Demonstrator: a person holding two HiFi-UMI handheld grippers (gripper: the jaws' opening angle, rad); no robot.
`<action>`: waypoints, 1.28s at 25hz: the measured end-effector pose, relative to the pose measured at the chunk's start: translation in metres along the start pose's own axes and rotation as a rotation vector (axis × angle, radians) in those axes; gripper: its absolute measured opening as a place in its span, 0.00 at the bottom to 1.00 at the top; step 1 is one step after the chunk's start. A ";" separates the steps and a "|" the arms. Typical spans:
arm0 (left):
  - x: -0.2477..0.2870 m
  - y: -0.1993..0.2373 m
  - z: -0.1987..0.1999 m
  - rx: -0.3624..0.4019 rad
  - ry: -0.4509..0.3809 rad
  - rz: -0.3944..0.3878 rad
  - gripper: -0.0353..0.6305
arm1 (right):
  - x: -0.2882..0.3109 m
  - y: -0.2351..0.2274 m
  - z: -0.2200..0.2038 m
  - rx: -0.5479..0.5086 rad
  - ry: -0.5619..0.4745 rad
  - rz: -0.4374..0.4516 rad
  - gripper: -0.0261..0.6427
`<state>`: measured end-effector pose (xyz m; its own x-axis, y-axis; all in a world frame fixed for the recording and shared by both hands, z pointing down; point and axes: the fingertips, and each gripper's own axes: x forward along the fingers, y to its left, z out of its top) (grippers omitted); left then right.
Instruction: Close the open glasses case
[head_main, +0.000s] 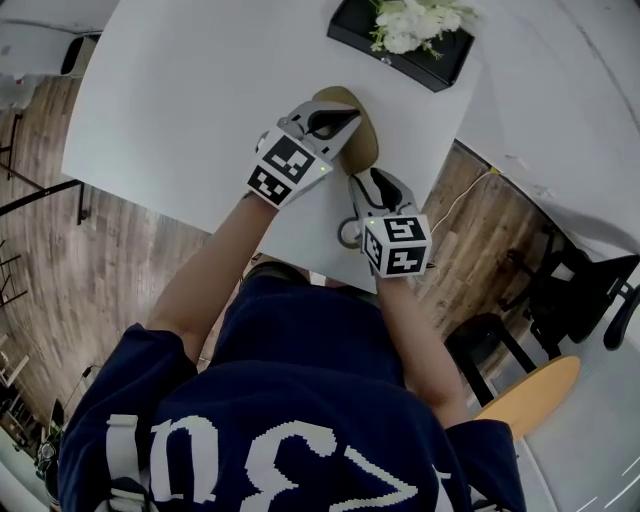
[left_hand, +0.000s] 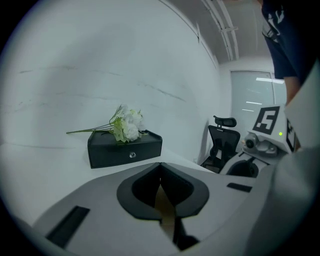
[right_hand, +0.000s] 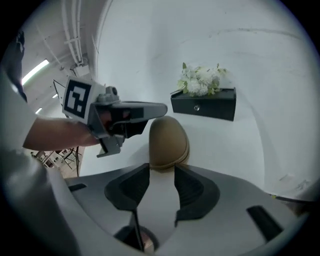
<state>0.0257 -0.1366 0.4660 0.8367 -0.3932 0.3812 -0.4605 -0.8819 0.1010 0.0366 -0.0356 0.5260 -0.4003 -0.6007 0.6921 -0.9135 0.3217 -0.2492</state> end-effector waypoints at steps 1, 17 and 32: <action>0.003 0.000 -0.002 0.003 0.008 0.000 0.07 | 0.003 0.007 -0.008 0.014 0.019 0.014 0.29; 0.010 0.004 -0.011 0.013 -0.015 0.078 0.07 | 0.025 0.023 -0.019 0.467 0.059 0.132 0.25; 0.014 0.002 -0.008 0.058 -0.048 0.089 0.07 | 0.013 0.006 -0.018 0.548 0.007 0.228 0.07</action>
<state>0.0340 -0.1414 0.4789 0.8072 -0.4816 0.3413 -0.5170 -0.8559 0.0150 0.0268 -0.0282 0.5454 -0.5920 -0.5554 0.5840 -0.7098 0.0161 -0.7043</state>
